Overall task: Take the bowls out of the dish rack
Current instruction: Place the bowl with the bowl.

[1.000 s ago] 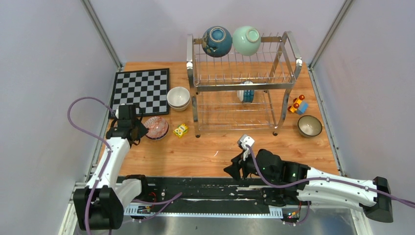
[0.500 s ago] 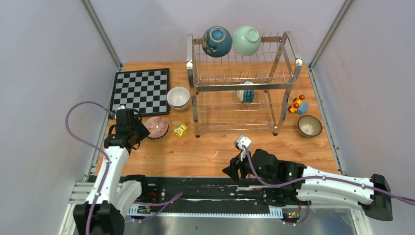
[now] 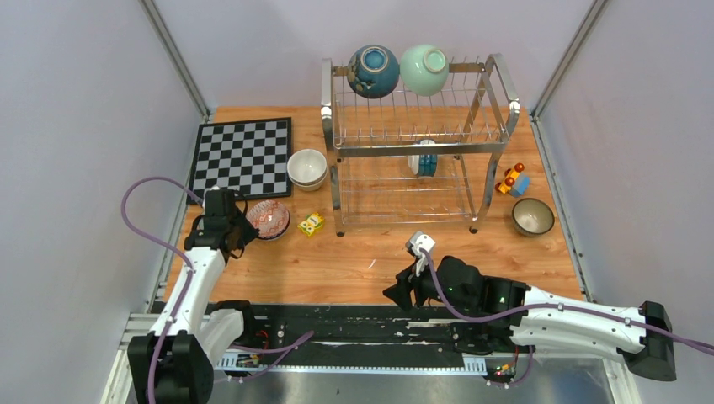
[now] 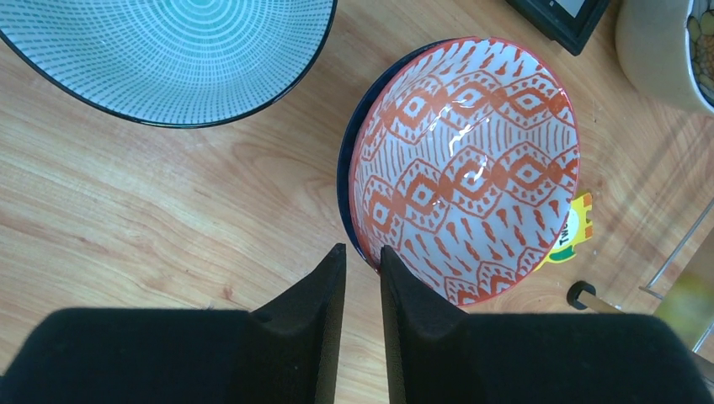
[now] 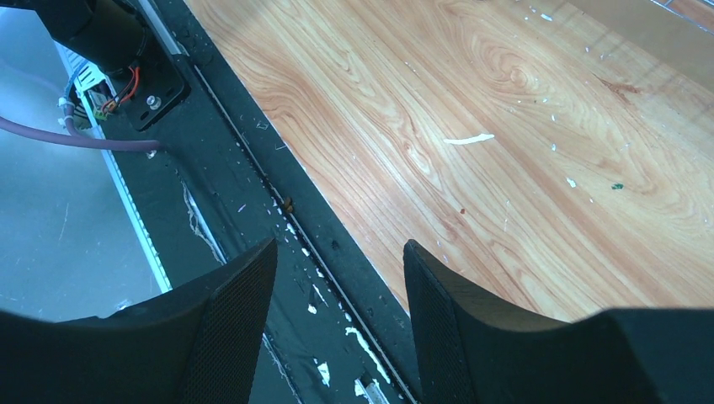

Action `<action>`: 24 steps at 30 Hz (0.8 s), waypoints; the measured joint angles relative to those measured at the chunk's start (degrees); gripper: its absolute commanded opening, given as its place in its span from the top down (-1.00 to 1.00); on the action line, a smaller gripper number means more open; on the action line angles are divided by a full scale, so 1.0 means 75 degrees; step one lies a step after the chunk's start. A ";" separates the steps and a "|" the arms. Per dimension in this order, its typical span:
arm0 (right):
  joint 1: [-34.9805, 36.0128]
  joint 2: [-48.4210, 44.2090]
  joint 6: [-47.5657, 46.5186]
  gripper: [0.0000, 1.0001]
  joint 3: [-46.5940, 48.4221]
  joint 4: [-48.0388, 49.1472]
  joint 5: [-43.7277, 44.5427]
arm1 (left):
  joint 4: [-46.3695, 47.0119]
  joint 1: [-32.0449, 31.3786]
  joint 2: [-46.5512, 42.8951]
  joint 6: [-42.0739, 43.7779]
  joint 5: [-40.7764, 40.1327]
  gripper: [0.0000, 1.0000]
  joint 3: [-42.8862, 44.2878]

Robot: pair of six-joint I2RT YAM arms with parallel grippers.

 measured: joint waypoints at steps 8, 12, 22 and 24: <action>0.0000 0.0006 0.0009 -0.21 0.0000 -0.0003 0.0003 | 0.0289 0.0000 0.0163 -0.0070 0.0003 0.62 -0.0111; 0.0000 0.0000 0.0026 -0.21 0.0000 -0.0003 0.0006 | 0.0335 0.0000 0.0198 -0.0079 0.0003 0.63 -0.0114; 0.0000 0.0000 0.0041 -0.21 0.0000 -0.0003 0.0006 | 0.0373 0.0000 0.0181 -0.0076 0.0003 0.48 -0.0149; 0.0000 0.0000 0.0041 -0.21 0.0000 -0.0003 0.0006 | 0.0294 0.0000 0.0090 -0.0070 0.0009 0.35 -0.0143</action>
